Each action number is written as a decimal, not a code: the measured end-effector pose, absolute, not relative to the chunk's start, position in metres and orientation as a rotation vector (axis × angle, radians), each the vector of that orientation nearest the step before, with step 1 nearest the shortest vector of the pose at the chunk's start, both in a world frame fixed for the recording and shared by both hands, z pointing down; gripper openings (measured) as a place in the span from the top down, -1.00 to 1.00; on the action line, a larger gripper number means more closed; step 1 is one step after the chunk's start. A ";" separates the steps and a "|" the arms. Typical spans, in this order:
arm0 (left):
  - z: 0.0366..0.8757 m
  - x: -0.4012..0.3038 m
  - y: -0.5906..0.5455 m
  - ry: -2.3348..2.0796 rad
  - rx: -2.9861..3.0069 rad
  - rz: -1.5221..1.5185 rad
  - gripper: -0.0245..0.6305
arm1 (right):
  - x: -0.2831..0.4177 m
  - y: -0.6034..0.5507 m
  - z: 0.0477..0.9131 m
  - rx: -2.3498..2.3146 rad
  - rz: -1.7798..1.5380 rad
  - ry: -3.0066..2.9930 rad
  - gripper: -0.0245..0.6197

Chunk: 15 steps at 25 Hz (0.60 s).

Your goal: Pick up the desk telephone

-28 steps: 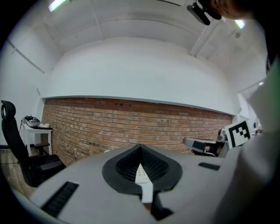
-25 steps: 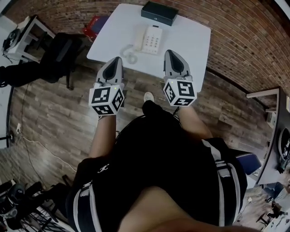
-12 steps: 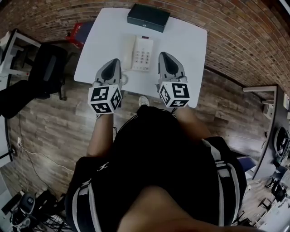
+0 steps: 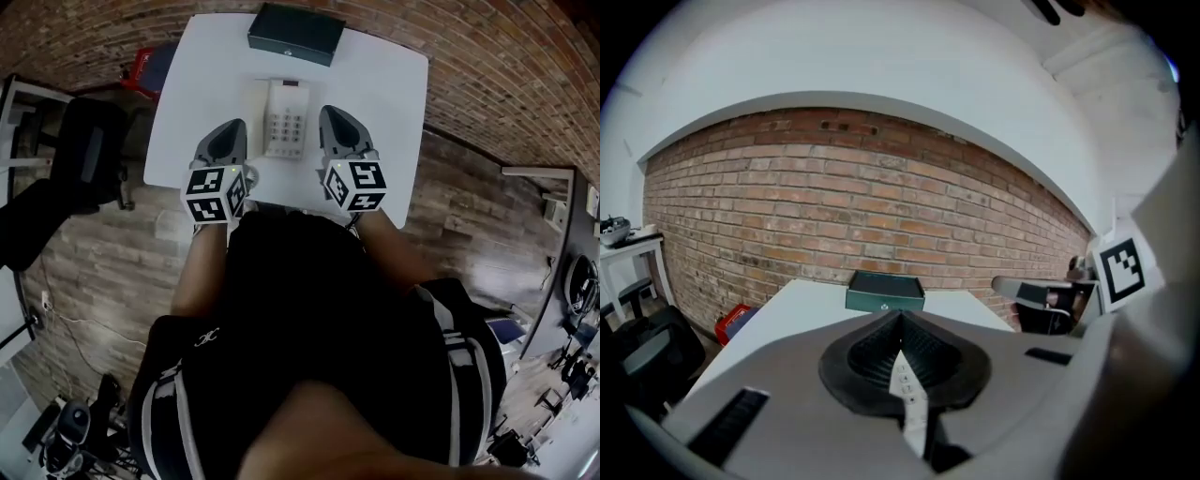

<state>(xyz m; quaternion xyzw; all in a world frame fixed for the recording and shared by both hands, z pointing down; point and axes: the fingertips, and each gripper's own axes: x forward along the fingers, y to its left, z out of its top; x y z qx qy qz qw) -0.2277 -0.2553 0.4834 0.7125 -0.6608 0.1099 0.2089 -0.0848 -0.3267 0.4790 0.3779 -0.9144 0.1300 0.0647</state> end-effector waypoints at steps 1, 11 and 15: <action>0.491 -0.231 -0.258 -1.808 1.972 0.313 0.92 | -0.087 -0.329 0.487 1.138 0.420 -2.743 0.93; 0.562 -0.253 -0.290 -1.423 1.965 0.393 0.91 | -0.110 -0.346 0.567 1.154 0.659 -2.536 0.92; 0.580 -0.247 -0.300 -1.227 1.962 0.352 0.25 | -0.114 -0.350 0.602 1.131 0.842 -2.457 0.66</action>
